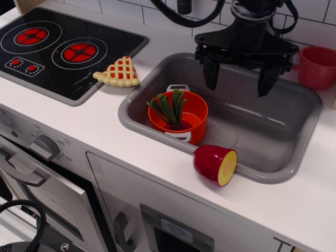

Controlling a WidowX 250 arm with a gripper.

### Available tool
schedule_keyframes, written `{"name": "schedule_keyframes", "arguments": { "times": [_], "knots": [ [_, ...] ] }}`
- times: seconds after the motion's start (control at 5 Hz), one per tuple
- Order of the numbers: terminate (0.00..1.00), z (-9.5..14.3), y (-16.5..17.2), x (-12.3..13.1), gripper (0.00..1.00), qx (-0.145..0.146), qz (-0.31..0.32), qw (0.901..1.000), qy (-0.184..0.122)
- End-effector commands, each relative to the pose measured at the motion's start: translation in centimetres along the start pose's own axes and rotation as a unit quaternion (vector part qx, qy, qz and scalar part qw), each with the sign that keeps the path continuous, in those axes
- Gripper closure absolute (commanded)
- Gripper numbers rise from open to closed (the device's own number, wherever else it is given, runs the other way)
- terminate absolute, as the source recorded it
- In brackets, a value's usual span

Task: Take beet from pot sink

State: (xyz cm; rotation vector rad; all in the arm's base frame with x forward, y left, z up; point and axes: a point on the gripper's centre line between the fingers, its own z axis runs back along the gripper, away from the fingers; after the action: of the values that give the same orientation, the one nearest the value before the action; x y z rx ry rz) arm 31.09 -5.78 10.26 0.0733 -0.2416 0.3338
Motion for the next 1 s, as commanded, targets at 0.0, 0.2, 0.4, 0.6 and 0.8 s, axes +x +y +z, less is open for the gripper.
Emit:
{"name": "schedule_keyframes", "arguments": {
  "times": [0.0,0.2,0.4,0.6,0.8],
  "knots": [
    [0.0,0.0,0.0,0.0,0.0,0.0,0.0,1.0,0.0],
    [0.0,-1.6,2.1,1.7,0.0,0.032,0.029,0.9988,-0.022],
    [0.0,-2.5,4.4,3.2,0.0,0.05,0.038,0.9973,-0.037],
    [0.0,-3.1,6.9,4.5,0.0,0.052,0.06,0.9957,-0.047],
    [0.0,-3.5,8.7,4.0,0.0,0.062,0.045,0.9967,-0.028]
  ]
}}
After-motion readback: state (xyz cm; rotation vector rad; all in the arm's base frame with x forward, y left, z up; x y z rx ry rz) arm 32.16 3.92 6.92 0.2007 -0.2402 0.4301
